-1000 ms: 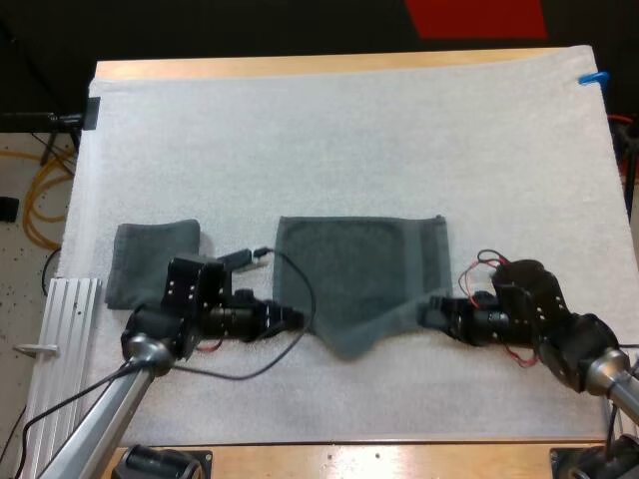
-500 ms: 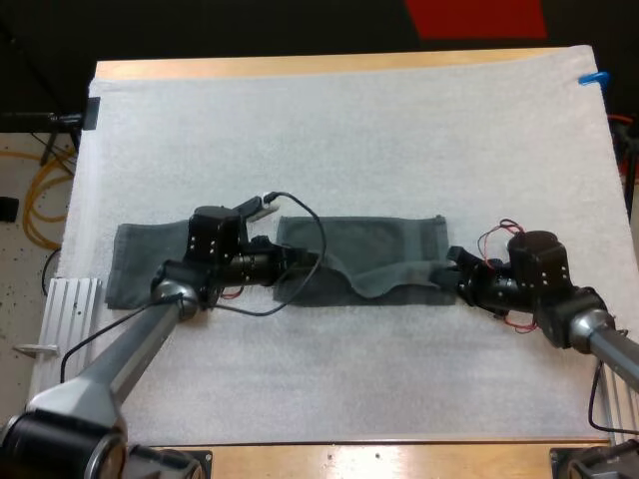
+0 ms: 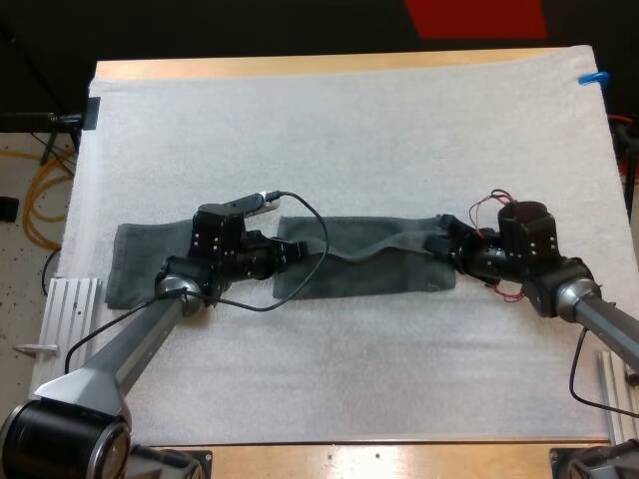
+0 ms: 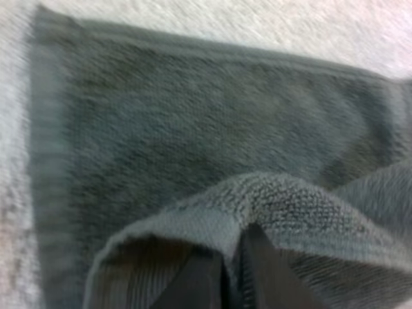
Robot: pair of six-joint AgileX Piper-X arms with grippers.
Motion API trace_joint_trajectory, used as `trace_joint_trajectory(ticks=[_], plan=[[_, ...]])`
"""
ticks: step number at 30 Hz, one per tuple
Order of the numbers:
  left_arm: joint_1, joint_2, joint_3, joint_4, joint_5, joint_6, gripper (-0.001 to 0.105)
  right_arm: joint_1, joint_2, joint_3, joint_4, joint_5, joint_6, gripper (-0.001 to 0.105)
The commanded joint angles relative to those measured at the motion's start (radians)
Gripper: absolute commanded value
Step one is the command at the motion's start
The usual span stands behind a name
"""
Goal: Pick towel from pile fold and stack
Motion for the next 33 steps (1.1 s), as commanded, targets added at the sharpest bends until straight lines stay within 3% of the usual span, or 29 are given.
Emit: trace_joint_trajectory(ticks=[1,11,13,15,17,18,20,21,26,33], plan=[[-0.002,-0.004,-0.006,-0.003,-0.03,0.015,0.0,-0.004,0.001,-0.01,-0.008,0.015,-0.004,0.0],[0.03,-0.004,-0.006,-0.003,-0.043,0.023,0.0,-0.004,0.007,-0.01,-0.012,0.023,-0.011,0.0],[0.03,-0.004,-0.006,-0.003,-0.043,0.023,0.0,-0.004,0.007,-0.01,-0.015,0.023,-0.016,0.004],[0.03,-0.004,-0.006,-0.003,-0.027,0.023,0.0,-0.004,0.007,-0.01,-0.031,0.023,-0.018,0.017],[0.03,-0.004,-0.006,-0.021,0.002,0.048,0.0,-0.004,0.007,-0.01,-0.081,0.023,-0.018,0.046],[0.03,-0.004,-0.006,-0.027,0.007,0.051,0.0,-0.004,0.007,-0.01,-0.095,0.025,-0.018,0.052],[0.03,-0.004,-0.006,-0.056,0.009,0.063,0.0,-0.004,0.007,-0.01,-0.187,0.025,-0.025,0.078],[0.03,-0.004,-0.006,-0.067,0.009,0.065,0.0,-0.004,0.007,-0.01,-0.215,0.025,-0.035,0.083],[0.03,-0.004,-0.012,-0.177,0.037,0.065,0.0,-0.004,0.007,-0.015,-0.371,0.03,-0.069,0.08],[0.03,-0.004,-0.049,-0.178,0.129,0.092,0.0,-0.004,0.007,-0.03,-0.374,-0.022,-0.085,0.08]])
